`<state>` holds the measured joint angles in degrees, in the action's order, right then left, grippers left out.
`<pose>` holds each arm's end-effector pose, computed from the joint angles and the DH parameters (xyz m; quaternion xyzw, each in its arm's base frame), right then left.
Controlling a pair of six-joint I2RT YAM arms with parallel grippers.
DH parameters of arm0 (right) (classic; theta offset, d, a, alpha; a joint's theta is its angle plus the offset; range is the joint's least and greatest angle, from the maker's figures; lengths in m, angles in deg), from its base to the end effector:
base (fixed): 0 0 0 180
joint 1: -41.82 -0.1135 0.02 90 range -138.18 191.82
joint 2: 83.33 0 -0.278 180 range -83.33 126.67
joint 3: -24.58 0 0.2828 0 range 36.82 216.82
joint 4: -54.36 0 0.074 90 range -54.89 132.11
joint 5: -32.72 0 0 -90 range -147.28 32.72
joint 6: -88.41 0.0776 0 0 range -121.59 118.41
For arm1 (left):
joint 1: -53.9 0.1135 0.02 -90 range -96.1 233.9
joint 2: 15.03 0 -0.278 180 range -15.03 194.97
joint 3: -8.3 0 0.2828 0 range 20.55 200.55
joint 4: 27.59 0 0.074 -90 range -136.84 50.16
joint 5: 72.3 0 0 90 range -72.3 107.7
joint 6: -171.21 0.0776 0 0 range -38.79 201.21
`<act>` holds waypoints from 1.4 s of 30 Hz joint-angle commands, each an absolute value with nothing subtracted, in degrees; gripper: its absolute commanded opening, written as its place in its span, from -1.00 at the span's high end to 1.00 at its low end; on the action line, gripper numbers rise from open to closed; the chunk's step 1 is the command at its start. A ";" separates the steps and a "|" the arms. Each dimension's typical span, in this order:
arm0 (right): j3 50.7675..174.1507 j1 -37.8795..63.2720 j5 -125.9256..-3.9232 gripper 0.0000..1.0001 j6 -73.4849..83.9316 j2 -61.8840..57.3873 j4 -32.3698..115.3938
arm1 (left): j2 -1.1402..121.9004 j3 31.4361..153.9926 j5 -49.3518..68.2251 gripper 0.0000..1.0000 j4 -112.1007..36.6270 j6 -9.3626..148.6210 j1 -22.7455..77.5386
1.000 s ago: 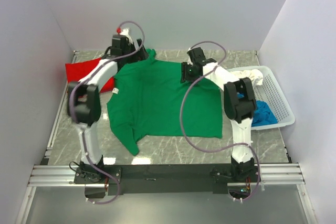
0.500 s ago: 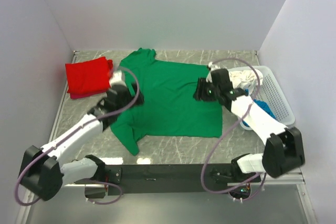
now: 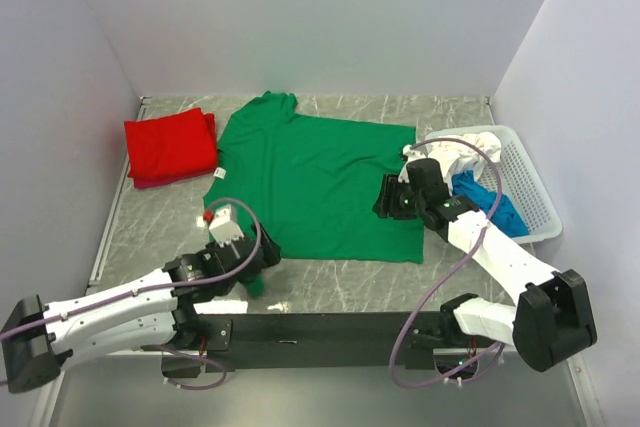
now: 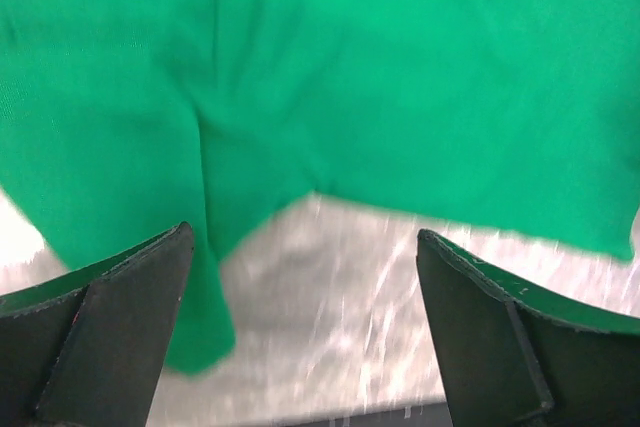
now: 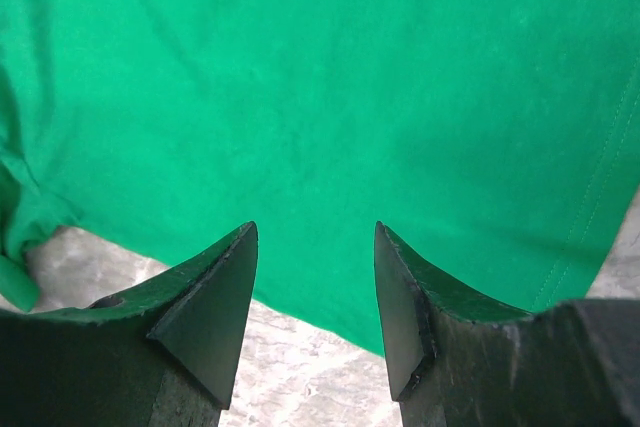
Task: Fold and stack the t-shirts
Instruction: Flatten the tshirt out
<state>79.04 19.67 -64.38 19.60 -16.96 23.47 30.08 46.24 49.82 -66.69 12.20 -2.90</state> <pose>0.2706 0.1205 0.2072 -0.0325 0.9144 0.2003 0.3504 0.1446 -0.1456 0.1742 -0.1973 0.8758 -0.2017 0.3916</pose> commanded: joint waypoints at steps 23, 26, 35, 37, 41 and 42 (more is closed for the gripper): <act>77.52 19.32 -64.40 -0.14 19.33 -11.17 29.36 | 26.29 44.54 45.65 -0.83 -86.68 -13.01 -17.91; 77.61 19.41 -64.05 -0.14 19.33 -10.91 29.36 | 26.63 43.40 45.47 -0.82 -86.78 -13.01 -18.00; 78.40 19.32 -65.11 -0.14 19.24 -9.94 29.28 | 30.32 40.59 47.05 -0.69 -82.38 -13.54 -18.09; 78.22 19.32 -64.93 -0.14 19.15 -10.12 29.19 | 31.46 40.23 47.58 -0.62 -81.25 -13.19 -18.00; 78.13 19.24 -65.02 -0.14 19.15 -10.47 29.19 | 34.45 41.29 47.93 -0.51 -81.41 -12.40 -18.00; 78.13 19.32 -65.02 -0.14 19.15 -10.38 29.27 | 34.98 41.72 48.02 -0.49 -81.33 -12.05 -18.00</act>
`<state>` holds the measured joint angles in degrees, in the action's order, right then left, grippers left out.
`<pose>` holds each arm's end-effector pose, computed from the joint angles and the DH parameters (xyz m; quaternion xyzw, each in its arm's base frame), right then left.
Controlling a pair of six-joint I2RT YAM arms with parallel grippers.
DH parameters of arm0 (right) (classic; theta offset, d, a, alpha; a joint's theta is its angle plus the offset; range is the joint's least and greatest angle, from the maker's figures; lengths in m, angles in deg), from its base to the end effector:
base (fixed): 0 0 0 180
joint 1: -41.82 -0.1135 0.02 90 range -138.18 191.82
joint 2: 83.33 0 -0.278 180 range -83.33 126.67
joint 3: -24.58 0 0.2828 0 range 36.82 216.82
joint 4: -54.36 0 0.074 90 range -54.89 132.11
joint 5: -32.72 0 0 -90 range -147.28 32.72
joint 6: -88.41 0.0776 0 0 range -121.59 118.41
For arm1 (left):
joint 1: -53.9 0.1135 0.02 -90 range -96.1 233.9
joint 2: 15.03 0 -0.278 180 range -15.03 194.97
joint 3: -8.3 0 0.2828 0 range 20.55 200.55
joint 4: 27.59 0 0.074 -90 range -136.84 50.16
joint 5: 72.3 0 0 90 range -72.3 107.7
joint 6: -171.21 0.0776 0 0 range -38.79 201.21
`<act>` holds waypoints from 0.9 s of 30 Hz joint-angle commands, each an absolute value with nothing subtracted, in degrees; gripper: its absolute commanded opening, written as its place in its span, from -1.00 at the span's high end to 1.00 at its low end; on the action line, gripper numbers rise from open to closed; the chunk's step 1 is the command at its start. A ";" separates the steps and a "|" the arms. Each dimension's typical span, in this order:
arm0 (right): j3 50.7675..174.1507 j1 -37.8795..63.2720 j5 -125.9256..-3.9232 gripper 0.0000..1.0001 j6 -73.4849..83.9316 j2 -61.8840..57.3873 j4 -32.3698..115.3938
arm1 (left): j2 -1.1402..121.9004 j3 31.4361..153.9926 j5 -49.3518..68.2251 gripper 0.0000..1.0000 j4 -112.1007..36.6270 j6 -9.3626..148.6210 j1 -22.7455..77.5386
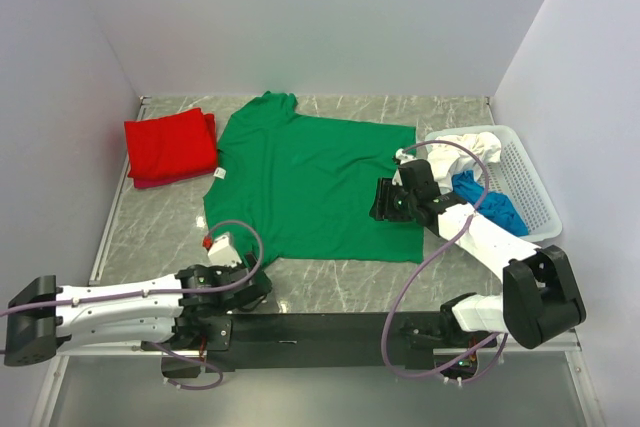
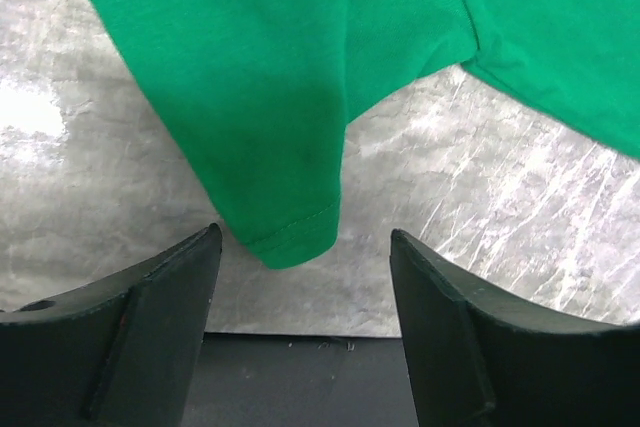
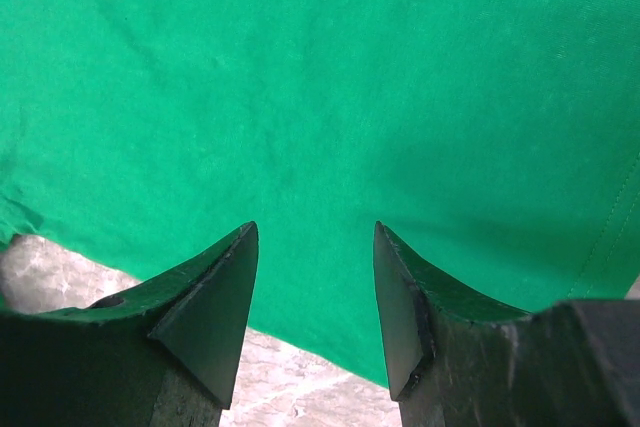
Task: Fold and stack the t-shirts
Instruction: Flatten the tshirt out, then fold the tshirt
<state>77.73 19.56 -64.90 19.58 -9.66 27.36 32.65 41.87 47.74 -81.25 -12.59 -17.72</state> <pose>0.2817 0.1264 0.1699 -0.0329 0.9297 0.1913 0.3129 0.0875 -0.1401 0.1194 -0.2313 0.9204 -0.1524 0.2759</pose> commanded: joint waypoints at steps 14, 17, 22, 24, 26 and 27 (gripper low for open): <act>77.78 19.32 -65.90 -0.13 19.24 -10.12 29.89 | 34.10 41.29 48.37 0.37 -82.64 -12.48 -18.09; 77.61 19.32 -65.46 -0.14 19.24 -10.20 29.80 | 34.02 41.38 48.20 0.59 -82.82 -12.57 -18.09; 77.61 19.24 -65.55 -0.13 19.24 -10.12 29.71 | 33.40 41.20 47.49 0.96 -82.91 -12.66 -18.09; 77.69 19.32 -65.63 -0.13 19.33 -10.03 29.72 | 32.88 41.20 47.40 0.99 -82.73 -12.48 -18.09; 77.69 19.32 -65.72 -0.13 19.24 -10.03 29.80 | 32.61 42.07 47.84 0.99 -82.82 -11.96 -18.09; 77.78 19.32 -65.63 -0.13 19.15 -10.03 29.63 | 32.44 42.69 48.28 0.99 -83.34 -11.78 -18.09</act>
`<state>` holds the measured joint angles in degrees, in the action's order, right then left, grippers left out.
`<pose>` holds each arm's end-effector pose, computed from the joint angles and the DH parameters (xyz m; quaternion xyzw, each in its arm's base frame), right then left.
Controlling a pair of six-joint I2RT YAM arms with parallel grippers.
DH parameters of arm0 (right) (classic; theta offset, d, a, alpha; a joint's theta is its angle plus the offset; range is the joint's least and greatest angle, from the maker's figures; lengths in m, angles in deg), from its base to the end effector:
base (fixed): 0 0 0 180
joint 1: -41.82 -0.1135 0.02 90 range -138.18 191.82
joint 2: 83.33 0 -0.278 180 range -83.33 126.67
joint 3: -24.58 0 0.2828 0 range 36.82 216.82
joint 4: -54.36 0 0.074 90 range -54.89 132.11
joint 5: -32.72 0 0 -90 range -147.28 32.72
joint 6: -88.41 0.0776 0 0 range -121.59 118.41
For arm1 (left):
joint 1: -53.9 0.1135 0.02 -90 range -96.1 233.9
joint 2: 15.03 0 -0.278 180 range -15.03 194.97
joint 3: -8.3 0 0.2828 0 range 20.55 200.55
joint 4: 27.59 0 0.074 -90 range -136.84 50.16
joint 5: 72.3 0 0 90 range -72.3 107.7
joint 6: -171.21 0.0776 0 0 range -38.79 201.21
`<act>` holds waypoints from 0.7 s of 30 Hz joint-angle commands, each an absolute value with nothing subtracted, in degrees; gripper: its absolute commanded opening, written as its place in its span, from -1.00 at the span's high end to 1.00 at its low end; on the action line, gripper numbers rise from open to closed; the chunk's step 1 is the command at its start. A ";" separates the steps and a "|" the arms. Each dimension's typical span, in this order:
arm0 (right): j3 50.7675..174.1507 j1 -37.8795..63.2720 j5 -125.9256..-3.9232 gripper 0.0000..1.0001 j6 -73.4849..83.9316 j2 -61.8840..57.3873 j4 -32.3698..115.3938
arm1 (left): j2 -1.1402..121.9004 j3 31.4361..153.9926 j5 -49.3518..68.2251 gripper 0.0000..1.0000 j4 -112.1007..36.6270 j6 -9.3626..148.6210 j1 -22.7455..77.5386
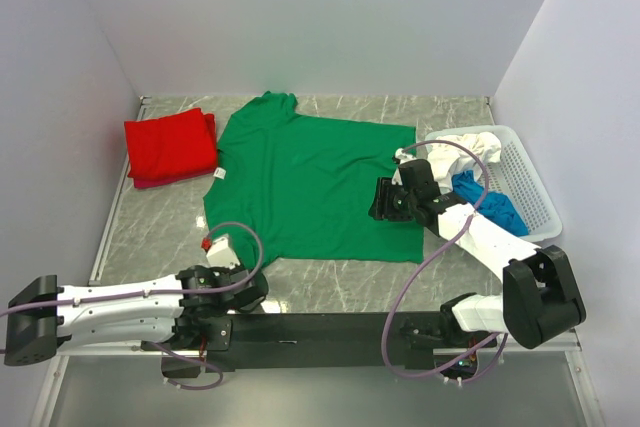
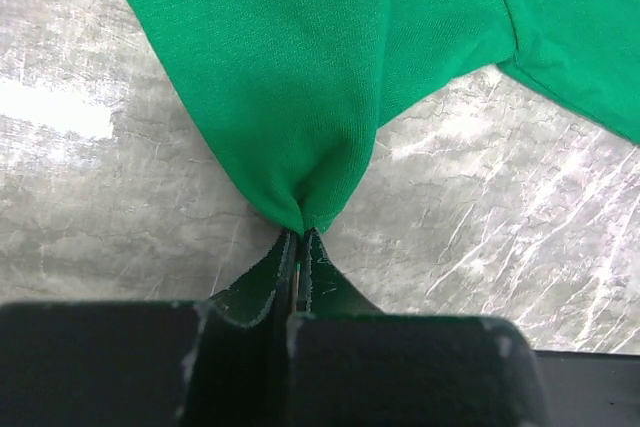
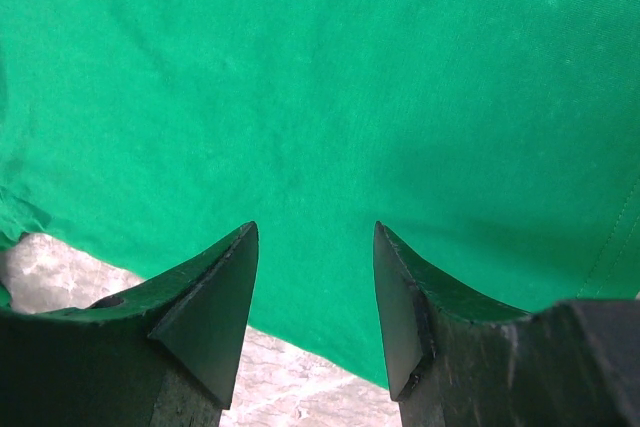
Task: Fold and stack the t-shirts
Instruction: Fold the tshirt
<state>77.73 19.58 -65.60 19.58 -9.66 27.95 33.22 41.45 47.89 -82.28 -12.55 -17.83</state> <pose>0.2824 0.1276 0.1710 -0.0353 0.9275 0.1981 0.3152 0.0862 -0.1365 0.1148 -0.2265 0.9243 -0.1357 0.2757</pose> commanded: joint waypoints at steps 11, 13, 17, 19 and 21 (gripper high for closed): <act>77.26 19.32 -63.01 -0.13 20.12 -10.64 27.26 | 35.78 56.58 58.30 0.99 -98.54 -10.45 -18.00; 76.82 19.41 -62.47 -0.13 20.29 -11.34 25.86 | 32.36 56.58 59.26 0.99 -101.53 -12.04 -18.00; 74.89 19.23 -60.89 -0.13 21.08 -14.15 23.39 | 24.63 55.44 60.50 0.99 -105.40 -16.51 -18.00; 74.36 19.15 -59.22 -0.13 21.52 -15.64 21.38 | 20.67 54.83 60.41 0.99 -104.28 -15.92 -18.00; 73.39 19.15 -57.47 -0.13 22.75 -16.61 19.18 | 18.47 54.47 60.59 0.99 -104.44 -16.44 -18.00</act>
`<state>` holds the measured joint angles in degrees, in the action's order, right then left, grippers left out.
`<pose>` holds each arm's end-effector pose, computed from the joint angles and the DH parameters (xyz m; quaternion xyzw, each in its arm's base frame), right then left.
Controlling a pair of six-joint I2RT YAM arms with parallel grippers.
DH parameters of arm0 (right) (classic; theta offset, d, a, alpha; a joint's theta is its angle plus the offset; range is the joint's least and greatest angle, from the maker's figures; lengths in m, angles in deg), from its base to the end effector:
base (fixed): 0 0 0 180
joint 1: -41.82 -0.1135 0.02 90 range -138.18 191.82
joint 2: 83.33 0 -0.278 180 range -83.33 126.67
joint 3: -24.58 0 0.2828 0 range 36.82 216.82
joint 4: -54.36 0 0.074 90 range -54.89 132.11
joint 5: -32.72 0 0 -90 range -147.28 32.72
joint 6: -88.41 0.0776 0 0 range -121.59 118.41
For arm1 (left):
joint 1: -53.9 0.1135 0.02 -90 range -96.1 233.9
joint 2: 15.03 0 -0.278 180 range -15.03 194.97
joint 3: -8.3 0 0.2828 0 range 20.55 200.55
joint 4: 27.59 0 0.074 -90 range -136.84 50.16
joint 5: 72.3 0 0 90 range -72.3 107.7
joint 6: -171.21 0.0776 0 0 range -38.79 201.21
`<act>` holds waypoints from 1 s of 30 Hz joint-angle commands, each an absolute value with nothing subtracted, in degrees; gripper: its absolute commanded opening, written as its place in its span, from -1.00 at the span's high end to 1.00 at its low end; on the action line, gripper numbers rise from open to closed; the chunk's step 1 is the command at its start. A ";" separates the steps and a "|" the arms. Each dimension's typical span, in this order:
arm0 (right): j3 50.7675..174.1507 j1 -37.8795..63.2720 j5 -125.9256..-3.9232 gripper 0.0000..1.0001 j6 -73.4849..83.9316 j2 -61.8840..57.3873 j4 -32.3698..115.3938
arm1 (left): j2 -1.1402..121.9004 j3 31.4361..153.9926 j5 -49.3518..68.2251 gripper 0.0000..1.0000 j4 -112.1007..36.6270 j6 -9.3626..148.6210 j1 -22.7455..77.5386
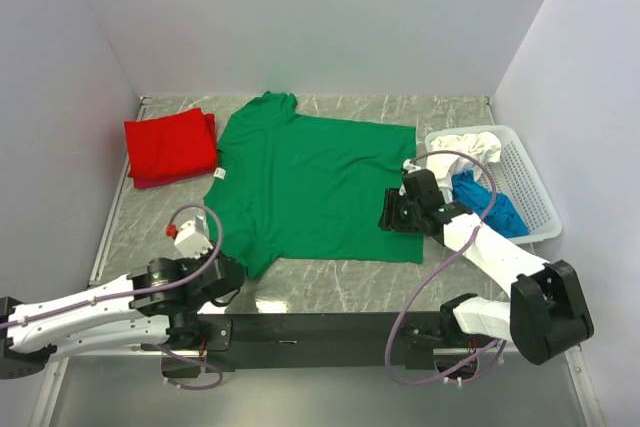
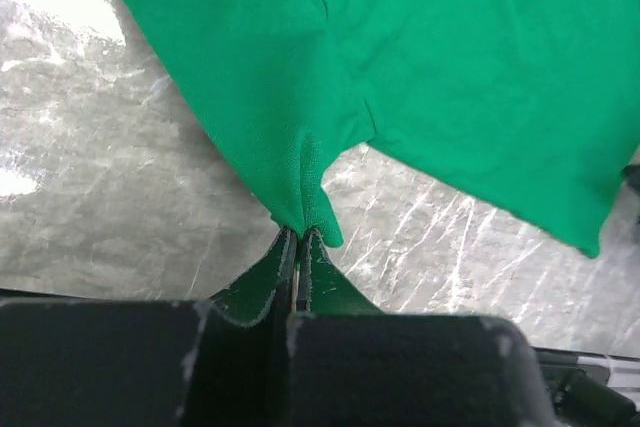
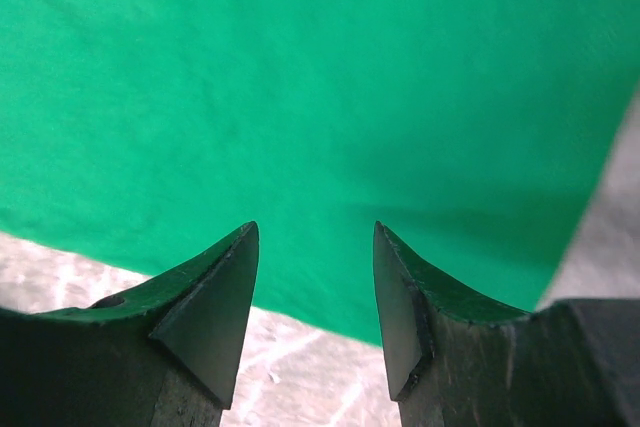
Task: Fold and stack the t-shirts
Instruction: Fold the tshirt
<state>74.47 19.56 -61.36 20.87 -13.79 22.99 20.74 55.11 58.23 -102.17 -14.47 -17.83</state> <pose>0.2611 0.1128 0.1612 -0.0102 0.9421 0.1579 0.2956 0.0890 -0.1088 0.2111 -0.2670 0.8769 -0.1764 0.3587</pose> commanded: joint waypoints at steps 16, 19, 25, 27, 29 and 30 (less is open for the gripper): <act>75.42 20.11 -48.23 -0.18 37.25 -13.89 4.05 | 14.77 55.61 62.70 0.99 -104.35 -14.33 -18.00; 74.97 20.55 -46.65 -0.18 39.18 -15.91 1.25 | 14.59 55.53 62.43 0.99 -103.74 -13.36 -18.00; 73.65 21.52 -45.41 -0.18 41.38 -19.70 -1.40 | 13.28 55.18 62.26 0.99 -102.60 -11.78 -18.00; 73.65 22.40 -46.47 -0.18 41.56 -19.35 -1.49 | 12.49 55.09 62.00 0.99 -102.16 -11.17 -18.00; 72.78 23.18 -47.79 -0.18 41.91 -19.08 -0.44 | 11.96 54.91 61.82 0.99 -101.63 -10.55 -18.00; 72.34 23.54 -48.23 -0.18 42.09 -19.08 0.00 | 11.70 55.00 61.73 0.99 -101.37 -10.29 -18.00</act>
